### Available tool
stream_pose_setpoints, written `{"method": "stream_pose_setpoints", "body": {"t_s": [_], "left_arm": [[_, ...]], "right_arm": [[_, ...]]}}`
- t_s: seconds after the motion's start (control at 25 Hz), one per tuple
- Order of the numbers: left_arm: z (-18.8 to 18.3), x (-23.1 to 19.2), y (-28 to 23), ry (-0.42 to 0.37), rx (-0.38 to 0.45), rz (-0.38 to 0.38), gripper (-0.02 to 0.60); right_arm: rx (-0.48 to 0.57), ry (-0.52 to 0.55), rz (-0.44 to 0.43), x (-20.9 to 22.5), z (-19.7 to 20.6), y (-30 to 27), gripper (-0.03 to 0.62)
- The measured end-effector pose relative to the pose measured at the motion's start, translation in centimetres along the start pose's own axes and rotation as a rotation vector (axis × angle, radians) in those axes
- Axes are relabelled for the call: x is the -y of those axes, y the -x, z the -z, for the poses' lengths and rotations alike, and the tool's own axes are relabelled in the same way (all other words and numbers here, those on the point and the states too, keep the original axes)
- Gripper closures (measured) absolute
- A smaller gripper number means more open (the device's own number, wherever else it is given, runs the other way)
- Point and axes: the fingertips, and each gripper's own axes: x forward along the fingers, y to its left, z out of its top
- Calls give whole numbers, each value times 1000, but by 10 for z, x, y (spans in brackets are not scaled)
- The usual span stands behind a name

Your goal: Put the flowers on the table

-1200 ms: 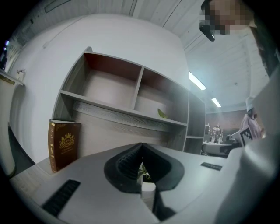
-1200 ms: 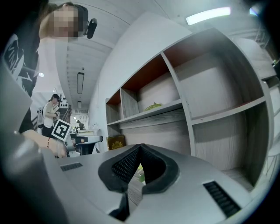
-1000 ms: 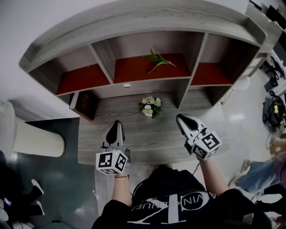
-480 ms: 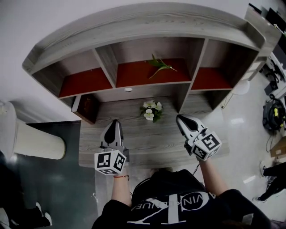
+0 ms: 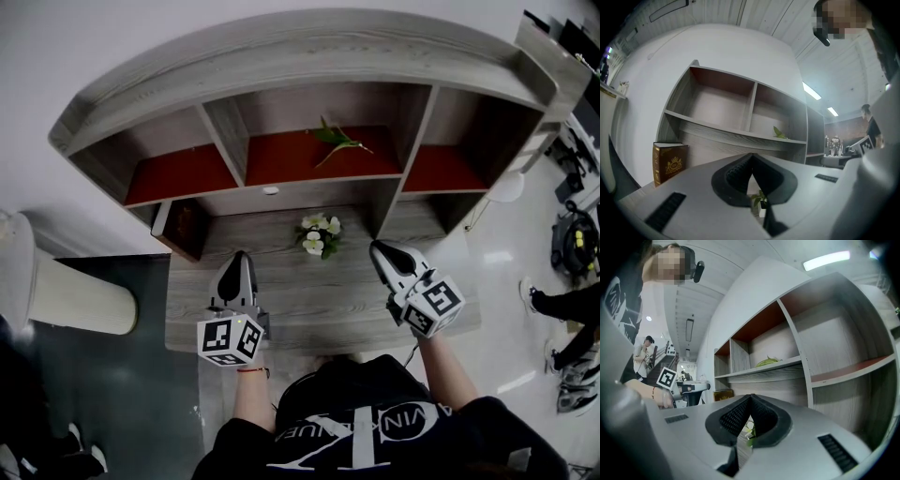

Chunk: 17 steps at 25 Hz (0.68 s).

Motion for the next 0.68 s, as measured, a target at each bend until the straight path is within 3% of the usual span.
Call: {"method": "stream_pose_setpoints", "body": {"t_s": [0.68], "left_arm": [[5, 0, 3, 17, -7, -11, 578]], "right_arm": [[-7, -9, 3, 3, 5, 5, 585]]}}
